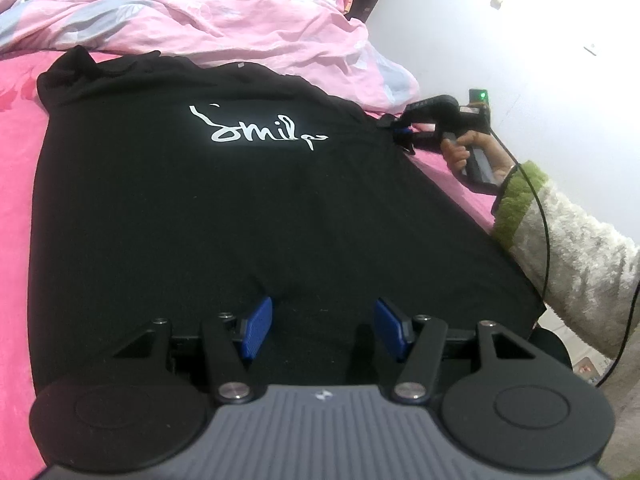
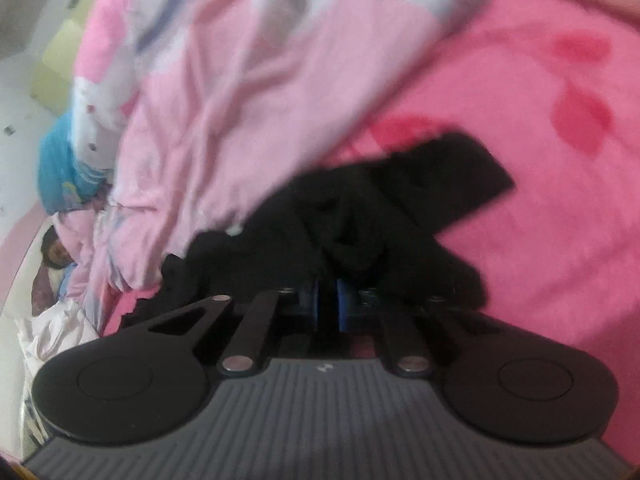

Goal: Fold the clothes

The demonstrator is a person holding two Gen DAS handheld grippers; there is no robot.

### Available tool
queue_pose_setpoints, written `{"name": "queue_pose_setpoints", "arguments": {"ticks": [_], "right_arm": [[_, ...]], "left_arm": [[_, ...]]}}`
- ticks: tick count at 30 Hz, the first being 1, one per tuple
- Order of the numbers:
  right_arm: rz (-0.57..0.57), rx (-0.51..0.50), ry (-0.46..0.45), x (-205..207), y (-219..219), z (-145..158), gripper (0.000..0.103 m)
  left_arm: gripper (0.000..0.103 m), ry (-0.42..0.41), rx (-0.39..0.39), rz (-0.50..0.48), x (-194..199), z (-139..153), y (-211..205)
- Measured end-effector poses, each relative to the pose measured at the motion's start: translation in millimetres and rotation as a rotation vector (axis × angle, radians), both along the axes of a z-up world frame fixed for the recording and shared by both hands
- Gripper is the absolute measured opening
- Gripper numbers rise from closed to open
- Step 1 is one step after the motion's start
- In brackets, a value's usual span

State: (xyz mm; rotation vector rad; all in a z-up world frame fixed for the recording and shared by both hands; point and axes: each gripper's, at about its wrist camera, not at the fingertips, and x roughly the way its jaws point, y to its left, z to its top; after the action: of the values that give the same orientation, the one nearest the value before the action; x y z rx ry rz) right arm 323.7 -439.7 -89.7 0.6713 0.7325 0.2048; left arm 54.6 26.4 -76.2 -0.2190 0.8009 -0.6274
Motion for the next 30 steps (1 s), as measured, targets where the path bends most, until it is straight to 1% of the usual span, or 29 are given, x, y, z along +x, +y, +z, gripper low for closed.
{"name": "queue_pose_setpoints", "arguments": {"ticks": [1, 2, 5, 6, 8, 9, 10, 11, 12, 13, 15, 17, 19, 20, 21, 23, 25, 26, 28, 30], "right_arm": [[0.001, -0.013, -0.024, -1, 2, 2, 0.007], [-0.001, -0.018, -0.025, 0, 2, 1, 0.007], [-0.01, -0.081, 0.007, 8, 2, -14, 0.005], [-0.014, -0.065, 0.003, 9, -1, -19, 0.005], [-0.03, 0.01, 0.02, 7, -11, -21, 0.007], [-0.05, 0.05, 0.037, 3, -17, -18, 0.011], [-0.072, 0.071, 0.048, -4, -24, -11, 0.013], [-0.089, 0.067, 0.048, -15, -30, -3, 0.017], [-0.103, 0.051, 0.039, -30, -38, 11, 0.022], [-0.111, 0.046, 0.019, -49, -48, 26, 0.024], [-0.123, 0.045, -0.031, -90, -69, 59, 0.025], [-0.154, 0.016, -0.099, -146, -91, 96, 0.025], [-0.196, -0.055, -0.171, -212, -112, 138, 0.027], [-0.215, -0.092, -0.192, -241, -119, 155, 0.03], [-0.233, -0.13, -0.21, -267, -125, 171, 0.032], [-0.242, -0.183, -0.204, -312, -129, 191, 0.035], [-0.218, -0.184, -0.17, -342, -125, 193, 0.036], [-0.196, -0.168, -0.147, -352, -119, 185, 0.037], [-0.155, -0.137, -0.094, -364, -99, 155, 0.037], [-0.113, -0.135, -0.026, -367, -69, 110, 0.037]], "left_arm": [[0.058, -0.001, -0.002, -0.001, 0, 0, 0], [0.058, -0.002, -0.002, -0.002, 0, 0, 1], [0.058, -0.005, 0.0, -0.005, 0, -1, 2], [0.058, -0.006, 0.001, -0.005, 0, -1, 2], [0.058, -0.007, 0.004, -0.006, 0, -1, 2], [0.058, -0.005, 0.002, -0.005, 0, -1, 3], [0.058, -0.003, -0.001, -0.005, 0, -1, 3], [0.058, 0.0, -0.004, -0.004, 1, -1, 4], [0.058, 0.003, -0.007, -0.003, 1, -1, 4], [0.058, 0.008, -0.013, 0.0, 2, -1, 5], [0.058, 0.019, -0.029, 0.008, 2, -1, 7], [0.058, 0.026, -0.039, 0.014, 3, -1, 8], [0.058, 0.03, -0.04, 0.017, 3, -1, 9], [0.058, 0.033, -0.04, 0.019, 3, -1, 8], [0.058, 0.036, -0.039, 0.022, 4, 0, 8], [0.058, 0.045, -0.036, 0.028, 5, 1, 7], [0.058, 0.055, -0.031, 0.035, 6, 2, 6], [0.058, 0.059, -0.029, 0.039, 6, 2, 6], [0.058, 0.07, -0.031, 0.053, 8, 3, 6], [0.058, 0.077, -0.032, 0.066, 8, 3, 6]]}}
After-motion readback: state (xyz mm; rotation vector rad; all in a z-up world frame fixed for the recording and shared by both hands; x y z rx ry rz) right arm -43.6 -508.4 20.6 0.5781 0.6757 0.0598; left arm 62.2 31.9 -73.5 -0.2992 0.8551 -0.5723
